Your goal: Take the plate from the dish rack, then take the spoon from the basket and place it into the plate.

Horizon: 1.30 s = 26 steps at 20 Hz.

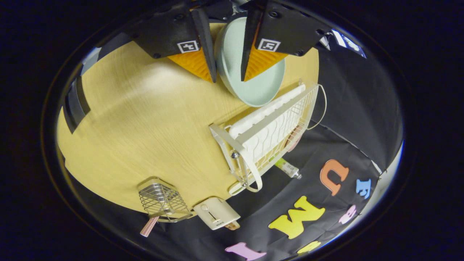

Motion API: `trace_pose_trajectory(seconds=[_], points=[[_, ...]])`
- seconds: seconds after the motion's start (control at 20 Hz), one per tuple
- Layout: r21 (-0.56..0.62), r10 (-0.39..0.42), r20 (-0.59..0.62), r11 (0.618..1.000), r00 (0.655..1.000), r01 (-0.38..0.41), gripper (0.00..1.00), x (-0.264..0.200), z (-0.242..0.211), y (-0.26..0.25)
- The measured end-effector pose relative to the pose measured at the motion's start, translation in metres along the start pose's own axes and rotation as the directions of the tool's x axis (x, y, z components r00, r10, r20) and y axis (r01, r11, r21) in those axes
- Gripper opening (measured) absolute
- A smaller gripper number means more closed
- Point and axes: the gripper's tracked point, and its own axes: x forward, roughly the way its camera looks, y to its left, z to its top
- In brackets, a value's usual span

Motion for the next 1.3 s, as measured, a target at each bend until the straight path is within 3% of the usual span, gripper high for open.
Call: trace_pose_trajectory(seconds=[0.3,0.55,0.75,0.8,1.05,1.3], points=[[-0.084,0.001,0.083,0.996,0.997,0.006,0.50,-0.013,0.016,0.003],[-0.230,-0.024,0.298,0.969,0.954,0.096,0.68,-0.059,0.050,-0.002],[-0.326,-0.029,0.461,0.924,0.887,0.199,0.90,-0.101,0.072,-0.014],[-0.352,-0.014,0.493,0.911,0.870,0.214,1.00,-0.111,0.076,-0.016],[-0.381,0.014,0.605,0.883,0.796,0.274,1.00,-0.155,0.099,-0.047],[-0.298,-0.003,0.677,0.914,0.736,0.277,1.00,-0.176,0.152,-0.100]])
